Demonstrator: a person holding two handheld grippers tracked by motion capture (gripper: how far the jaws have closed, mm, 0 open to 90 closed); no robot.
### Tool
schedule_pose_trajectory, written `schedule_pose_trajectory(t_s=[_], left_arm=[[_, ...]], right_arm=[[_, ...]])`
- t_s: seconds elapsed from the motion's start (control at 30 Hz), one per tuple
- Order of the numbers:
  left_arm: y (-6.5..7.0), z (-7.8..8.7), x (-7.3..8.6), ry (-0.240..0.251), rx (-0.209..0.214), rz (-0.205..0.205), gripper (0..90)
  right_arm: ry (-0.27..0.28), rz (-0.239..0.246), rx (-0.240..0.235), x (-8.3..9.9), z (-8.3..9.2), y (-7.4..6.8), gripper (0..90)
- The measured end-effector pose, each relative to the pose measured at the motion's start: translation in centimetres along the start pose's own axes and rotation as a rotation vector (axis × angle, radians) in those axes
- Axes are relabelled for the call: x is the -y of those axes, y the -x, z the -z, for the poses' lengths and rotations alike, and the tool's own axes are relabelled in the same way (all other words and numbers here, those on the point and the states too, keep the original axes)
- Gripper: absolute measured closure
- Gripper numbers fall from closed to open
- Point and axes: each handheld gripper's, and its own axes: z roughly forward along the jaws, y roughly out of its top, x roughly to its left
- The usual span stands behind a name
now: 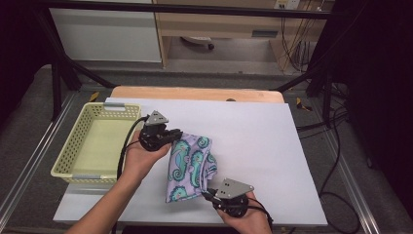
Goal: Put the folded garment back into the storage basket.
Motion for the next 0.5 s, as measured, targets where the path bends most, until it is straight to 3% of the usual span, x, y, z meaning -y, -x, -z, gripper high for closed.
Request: schedule_pose_trajectory(t_s=[0.13, 0.3, 0.5], left_arm=[[0.0, 0.5, 0.0, 0.014, 0.007, -0.002, 82.4], [0.1, 1.8, -0.8, 0.029, -0.02, -0.024, 82.4], [-1.2, 2.3, -2.1, 0.031, -0.033, -0.043, 82.4]], right_arm=[[-0.004, 0.025, -0.01, -0.5, -0.3, -0.3, 84.0], [-0.009, 0.043, -0.024, -1.9, -0.9, -0.4, 84.0], [0.009, 0.065, -0.034, -4.2, -1.6, -0.1, 84.0]])
